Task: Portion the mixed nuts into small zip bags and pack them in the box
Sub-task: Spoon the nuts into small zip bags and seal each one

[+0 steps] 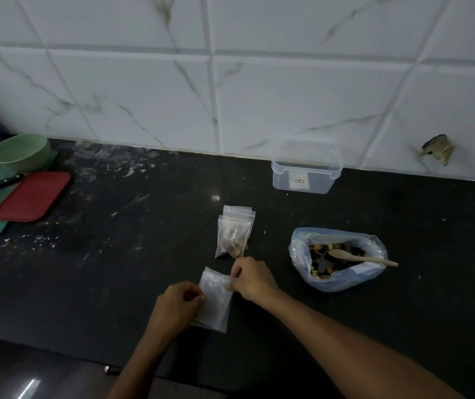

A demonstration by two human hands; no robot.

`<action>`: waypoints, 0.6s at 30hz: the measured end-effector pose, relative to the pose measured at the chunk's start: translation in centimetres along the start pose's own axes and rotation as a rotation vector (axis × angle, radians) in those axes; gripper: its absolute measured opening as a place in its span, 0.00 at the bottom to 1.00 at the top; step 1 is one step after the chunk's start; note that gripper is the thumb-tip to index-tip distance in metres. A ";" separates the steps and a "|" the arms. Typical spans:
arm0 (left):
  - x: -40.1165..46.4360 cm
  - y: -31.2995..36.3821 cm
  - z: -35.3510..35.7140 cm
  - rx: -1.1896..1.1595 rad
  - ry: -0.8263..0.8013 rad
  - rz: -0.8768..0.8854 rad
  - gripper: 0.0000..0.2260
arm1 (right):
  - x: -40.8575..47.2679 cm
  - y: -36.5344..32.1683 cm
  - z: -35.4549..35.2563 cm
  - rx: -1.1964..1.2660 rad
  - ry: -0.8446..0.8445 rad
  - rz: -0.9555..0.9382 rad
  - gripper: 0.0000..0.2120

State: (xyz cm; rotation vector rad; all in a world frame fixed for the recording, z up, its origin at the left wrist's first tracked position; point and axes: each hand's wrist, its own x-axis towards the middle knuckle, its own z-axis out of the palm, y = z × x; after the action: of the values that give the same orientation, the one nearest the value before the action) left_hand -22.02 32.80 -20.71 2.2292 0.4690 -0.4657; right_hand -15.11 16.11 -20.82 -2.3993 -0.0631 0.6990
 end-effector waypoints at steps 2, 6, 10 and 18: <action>-0.4 -0.4 0.4 0.007 -0.043 -0.006 0.03 | 0.2 0.1 0.3 -0.006 0.000 -0.012 0.05; -0.8 -0.3 0.7 0.011 -0.062 -0.020 0.04 | 0.0 0.3 0.4 -0.009 -0.029 -0.017 0.03; -1.0 -0.2 0.5 0.010 -0.047 -0.027 0.05 | -0.3 0.7 -0.2 0.014 -0.106 -0.042 0.03; -1.3 2.5 -1.9 -0.098 0.081 0.062 0.09 | -2.6 0.2 -4.9 0.356 -0.157 -0.061 0.07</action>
State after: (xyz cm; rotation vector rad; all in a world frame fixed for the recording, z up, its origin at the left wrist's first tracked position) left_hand -21.66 32.51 -17.29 2.1667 0.4542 -0.3149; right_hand -14.98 12.69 -16.46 -1.9937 -0.0704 0.7959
